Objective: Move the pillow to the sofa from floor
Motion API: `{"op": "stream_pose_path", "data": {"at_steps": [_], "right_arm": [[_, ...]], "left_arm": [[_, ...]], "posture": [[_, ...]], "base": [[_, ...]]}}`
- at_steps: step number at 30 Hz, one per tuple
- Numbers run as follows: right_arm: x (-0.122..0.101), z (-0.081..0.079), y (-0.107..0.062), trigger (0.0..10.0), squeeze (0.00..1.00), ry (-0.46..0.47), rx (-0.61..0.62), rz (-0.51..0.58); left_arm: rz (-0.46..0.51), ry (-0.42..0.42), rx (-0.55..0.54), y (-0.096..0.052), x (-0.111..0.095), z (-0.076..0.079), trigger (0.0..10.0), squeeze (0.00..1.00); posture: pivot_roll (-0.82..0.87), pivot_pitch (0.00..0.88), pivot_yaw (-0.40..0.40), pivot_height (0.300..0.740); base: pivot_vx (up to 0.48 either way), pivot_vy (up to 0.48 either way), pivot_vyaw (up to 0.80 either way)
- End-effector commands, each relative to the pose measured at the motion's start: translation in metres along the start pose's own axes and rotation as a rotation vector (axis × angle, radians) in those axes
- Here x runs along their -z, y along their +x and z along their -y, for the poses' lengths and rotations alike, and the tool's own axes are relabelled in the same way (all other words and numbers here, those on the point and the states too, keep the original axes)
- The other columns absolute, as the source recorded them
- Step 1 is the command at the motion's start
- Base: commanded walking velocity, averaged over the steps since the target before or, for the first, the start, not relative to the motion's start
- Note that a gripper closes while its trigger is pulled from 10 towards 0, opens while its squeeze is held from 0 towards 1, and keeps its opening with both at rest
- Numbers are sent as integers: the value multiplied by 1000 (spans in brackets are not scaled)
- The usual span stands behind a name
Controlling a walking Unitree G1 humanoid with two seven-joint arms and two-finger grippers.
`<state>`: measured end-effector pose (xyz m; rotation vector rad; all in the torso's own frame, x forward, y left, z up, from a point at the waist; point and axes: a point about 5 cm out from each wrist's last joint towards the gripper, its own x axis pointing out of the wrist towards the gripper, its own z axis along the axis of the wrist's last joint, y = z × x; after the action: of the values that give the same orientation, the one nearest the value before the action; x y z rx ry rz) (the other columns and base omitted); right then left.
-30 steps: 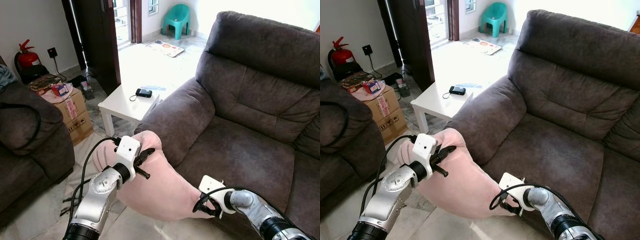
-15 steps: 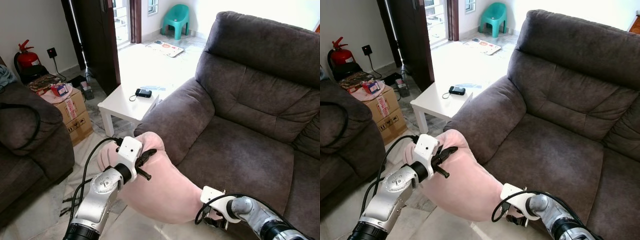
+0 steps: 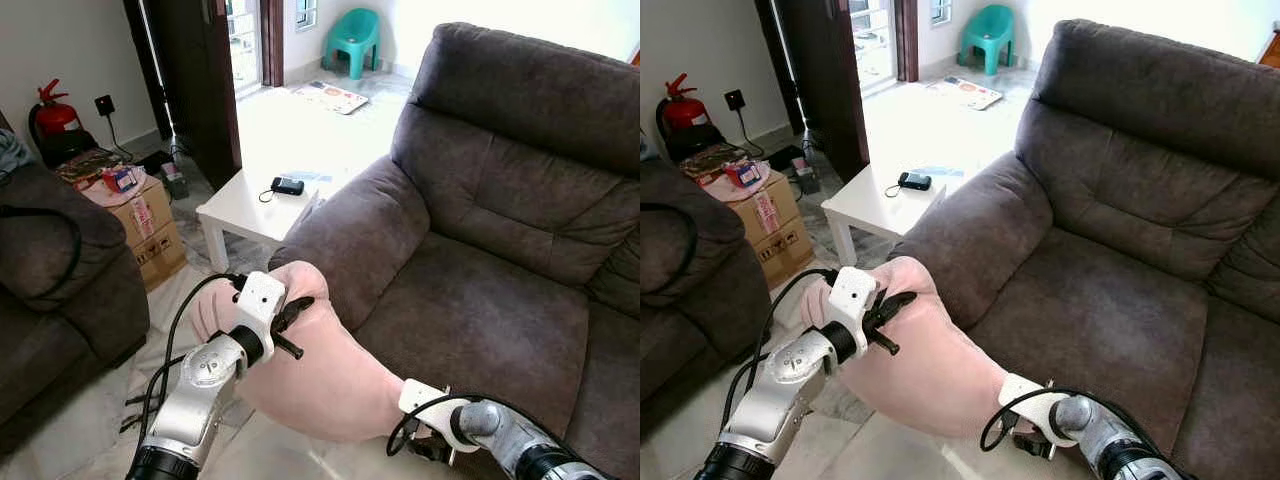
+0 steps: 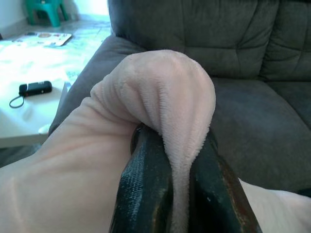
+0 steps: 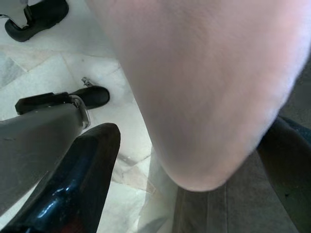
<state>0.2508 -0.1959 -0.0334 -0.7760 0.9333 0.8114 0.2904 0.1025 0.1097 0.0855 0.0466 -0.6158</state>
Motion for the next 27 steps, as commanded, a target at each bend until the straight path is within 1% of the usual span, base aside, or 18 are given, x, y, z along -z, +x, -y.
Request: {"op": "stream_pose_path", "data": {"at_steps": [1,10,13,14,16,21,22,27], "right_arm": [[5,-6,2,10000,0,16,-4,-22],[5,-10,6,10000,0,49,33,-24],[9,-13,7,10000,0,57,49,-46],[9,-12,7,10000,0,58,56,-48],[9,-9,7,10000,0,73,107,-53],[7,-6,6,10000,0,96,130,-39],[7,-6,6,0,0,101,131,-36],[7,-7,7,0,0,103,130,-35]], "left_arm": [[110,42,32,5,-28,3,10000,0],[111,41,41,5,-29,4,10000,0],[113,41,49,5,-29,5,10000,0],[113,41,50,5,-29,5,10000,0],[114,38,51,5,-30,5,10000,0],[112,36,52,5,-29,6,10000,0],[112,35,52,5,-29,6,10000,0],[110,35,47,5,-29,4,10000,0]], "posture": [[138,0,-93,740],[142,0,-93,740],[142,0,-94,740],[142,0,-94,740],[144,0,-94,740],[142,0,-95,740],[142,0,-95,740],[144,0,-96,740]], "base": [[0,0,0],[0,0,0],[0,0,0],[0,0,0],[0,0,0],[0,0,0],[0,0,0],[0,0,0]]}}
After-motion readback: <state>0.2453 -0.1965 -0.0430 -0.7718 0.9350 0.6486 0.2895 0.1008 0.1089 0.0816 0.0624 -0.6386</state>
